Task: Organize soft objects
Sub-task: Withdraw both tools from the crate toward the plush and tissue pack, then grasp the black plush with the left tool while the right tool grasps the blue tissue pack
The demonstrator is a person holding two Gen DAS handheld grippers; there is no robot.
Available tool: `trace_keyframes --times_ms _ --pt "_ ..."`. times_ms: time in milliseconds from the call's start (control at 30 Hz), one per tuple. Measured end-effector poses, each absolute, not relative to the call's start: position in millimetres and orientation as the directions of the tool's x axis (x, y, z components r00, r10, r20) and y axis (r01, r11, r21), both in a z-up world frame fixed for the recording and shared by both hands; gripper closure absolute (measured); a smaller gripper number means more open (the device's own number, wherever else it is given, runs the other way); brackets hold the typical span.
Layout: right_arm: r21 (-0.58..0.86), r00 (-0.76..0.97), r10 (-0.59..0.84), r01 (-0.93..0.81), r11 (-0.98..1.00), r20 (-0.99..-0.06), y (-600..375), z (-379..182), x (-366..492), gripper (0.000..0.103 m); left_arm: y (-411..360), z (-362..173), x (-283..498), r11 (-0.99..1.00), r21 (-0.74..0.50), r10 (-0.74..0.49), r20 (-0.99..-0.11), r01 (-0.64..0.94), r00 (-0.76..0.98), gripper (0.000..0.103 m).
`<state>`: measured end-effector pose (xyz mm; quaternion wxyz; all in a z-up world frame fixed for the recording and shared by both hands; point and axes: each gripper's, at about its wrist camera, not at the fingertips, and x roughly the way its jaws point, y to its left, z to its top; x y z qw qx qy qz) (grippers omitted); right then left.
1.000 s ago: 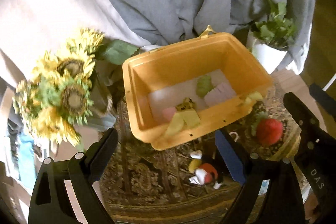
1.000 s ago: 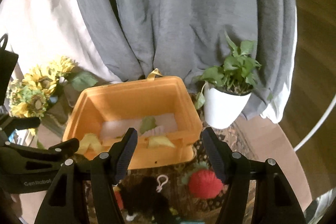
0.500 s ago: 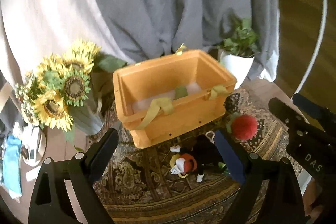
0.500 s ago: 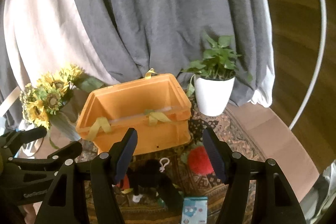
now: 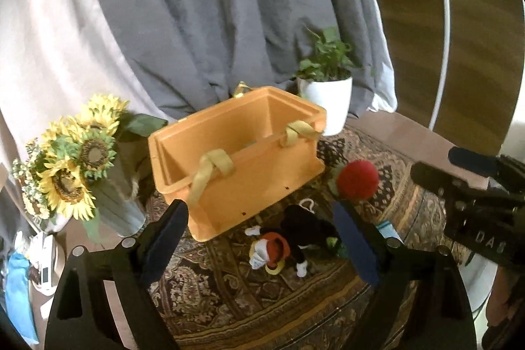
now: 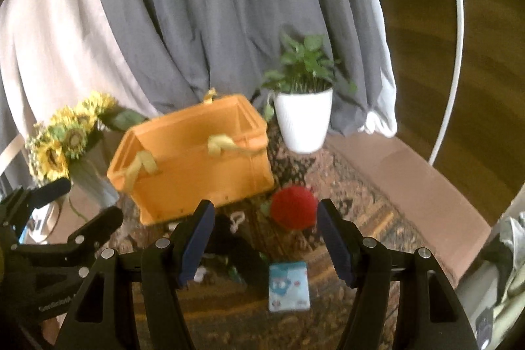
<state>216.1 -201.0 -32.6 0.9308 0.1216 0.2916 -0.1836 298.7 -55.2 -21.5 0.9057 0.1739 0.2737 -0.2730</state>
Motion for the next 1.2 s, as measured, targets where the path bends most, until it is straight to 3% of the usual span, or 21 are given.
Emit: trace_keyframes --times_ms 333,733,1200 --pt "0.144 0.695 -0.266 0.472 0.87 -0.667 -202 -76 204 0.038 -67 -58 298 0.701 0.222 -0.428 -0.63 0.678 0.649 0.02" --pt "0.094 0.611 -0.307 0.534 0.84 -0.729 -200 -117 210 0.038 -96 -99 307 0.51 0.425 -0.41 -0.644 0.748 0.646 0.024" --pt "0.036 0.481 -0.274 0.542 0.84 -0.833 -204 -167 234 0.038 -118 -145 329 0.375 0.485 -0.354 -0.713 0.79 0.606 0.033"
